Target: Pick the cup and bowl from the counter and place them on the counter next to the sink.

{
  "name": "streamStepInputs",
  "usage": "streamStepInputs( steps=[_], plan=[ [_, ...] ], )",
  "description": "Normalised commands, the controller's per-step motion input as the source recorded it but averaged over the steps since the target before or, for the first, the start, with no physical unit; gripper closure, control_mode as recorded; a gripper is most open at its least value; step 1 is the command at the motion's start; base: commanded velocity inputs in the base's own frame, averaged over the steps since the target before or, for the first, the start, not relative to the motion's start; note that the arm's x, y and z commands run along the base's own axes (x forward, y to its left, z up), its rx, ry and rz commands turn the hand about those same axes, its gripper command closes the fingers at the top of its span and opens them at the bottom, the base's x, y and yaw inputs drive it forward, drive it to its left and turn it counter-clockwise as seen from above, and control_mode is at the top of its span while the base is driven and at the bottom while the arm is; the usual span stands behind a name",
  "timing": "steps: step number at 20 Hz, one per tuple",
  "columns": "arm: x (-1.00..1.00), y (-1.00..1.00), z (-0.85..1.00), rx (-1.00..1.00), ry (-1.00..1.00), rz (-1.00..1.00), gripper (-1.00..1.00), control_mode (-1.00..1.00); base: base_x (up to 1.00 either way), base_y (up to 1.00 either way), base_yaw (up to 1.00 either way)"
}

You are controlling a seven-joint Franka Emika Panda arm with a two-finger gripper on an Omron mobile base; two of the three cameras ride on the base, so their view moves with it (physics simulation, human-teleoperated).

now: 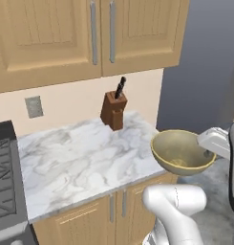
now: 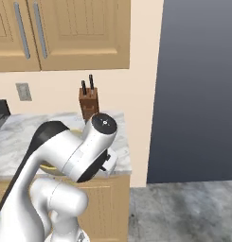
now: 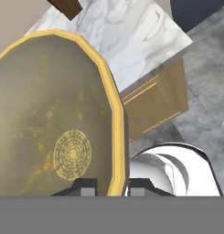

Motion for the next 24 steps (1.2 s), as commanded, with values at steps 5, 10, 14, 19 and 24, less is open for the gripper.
streamStepInputs(
  steps=[5,10,14,19,24],
  plan=[
    [0.0,0.0,0.0,0.0,0.0,0.0,1.0,1.0,-0.03,0.0,-0.55],
    [0.0,0.0,0.0,0.0,0.0,0.0,1.0,1.0,0.0,0.0,-0.63],
    [0.0,0.0,0.0,0.0,0.0,0.0,1.0,1.0,0.0,-0.05,-0.64],
    [0.0,0.0,0.0,0.0,0.0,0.0,1.0,1.0,0.0,-0.12,-0.64],
    [0.0,0.0,0.0,0.0,0.0,0.0,1.0,1.0,0.03,-0.1,-0.62]
  ],
)
